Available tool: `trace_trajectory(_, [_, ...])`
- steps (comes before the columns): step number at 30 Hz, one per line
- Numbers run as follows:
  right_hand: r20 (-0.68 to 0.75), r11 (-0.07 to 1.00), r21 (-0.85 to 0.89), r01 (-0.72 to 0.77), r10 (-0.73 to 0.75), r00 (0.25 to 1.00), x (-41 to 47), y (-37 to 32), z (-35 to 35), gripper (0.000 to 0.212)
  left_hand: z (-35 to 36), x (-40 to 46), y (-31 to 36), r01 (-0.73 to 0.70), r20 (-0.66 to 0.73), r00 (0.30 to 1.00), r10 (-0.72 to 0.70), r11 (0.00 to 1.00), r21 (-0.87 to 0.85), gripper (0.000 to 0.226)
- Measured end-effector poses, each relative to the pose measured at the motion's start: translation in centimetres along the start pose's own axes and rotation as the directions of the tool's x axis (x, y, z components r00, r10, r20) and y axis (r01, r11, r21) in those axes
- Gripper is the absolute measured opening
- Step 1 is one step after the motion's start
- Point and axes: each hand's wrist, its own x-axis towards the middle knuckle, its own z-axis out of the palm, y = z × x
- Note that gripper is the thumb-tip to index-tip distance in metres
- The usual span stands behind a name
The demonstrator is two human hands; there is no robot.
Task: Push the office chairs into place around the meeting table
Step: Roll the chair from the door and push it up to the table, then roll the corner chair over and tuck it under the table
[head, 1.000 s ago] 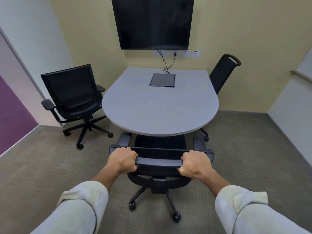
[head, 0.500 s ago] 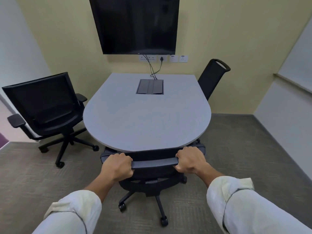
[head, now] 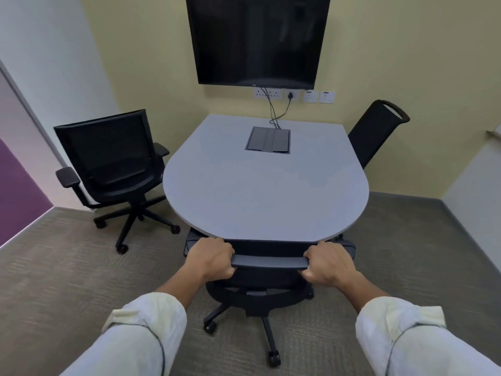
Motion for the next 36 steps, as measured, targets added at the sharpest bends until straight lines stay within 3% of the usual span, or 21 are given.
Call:
trace_trajectory(7, [-0.061,0.997,0.065,0.033,-0.029,0.998,-0.6,0.2,-0.8,0.037,-0.3,0.0,-0.6,-0.123,-0.046,0.992,0.119,0.989,-0.082,0.040])
trace_trajectory(11, [-0.156,0.966,0.205,0.157,-0.126,0.980,-1.5,0.6,-0.9,0.034,-0.9,-0.4,-0.2,-0.169,-0.057,0.985,0.162,0.970,-0.177,0.063])
trace_trajectory(16, [-0.318,0.865,0.369,0.340,-0.227,0.921,-2.2,0.4,-1.6,0.040,-1.7,-1.3,0.5,-0.170,-0.129,0.982,0.136,0.937,-0.306,0.055])
trace_trajectory(21, [-0.385,0.839,0.330,0.433,-0.299,0.873,1.3,-2.4,-5.1,0.037,-5.1,-0.8,0.8,-0.045,-0.273,0.960,-0.065,0.924,-0.379,0.046])
trace_trajectory(29, [-0.392,0.773,0.294,0.562,-0.439,0.808,7.5,-9.0,-7.1,0.032,-8.4,-2.9,-3.8,0.199,-0.284,0.914,-0.290,0.930,-0.310,0.030])
trace_trajectory(32, [-0.384,0.765,0.275,0.582,-0.468,0.796,10.4,-11.2,-7.8,0.032,-8.9,-4.2,-6.5,0.282,-0.305,0.873,-0.381,0.904,-0.322,0.033])
trace_trajectory(36, [-0.338,0.769,0.256,0.586,-0.497,0.799,14.8,-14.8,-8.4,0.037,-9.0,-5.5,-10.9,0.380,-0.353,0.767,-0.536,0.823,-0.423,0.035])
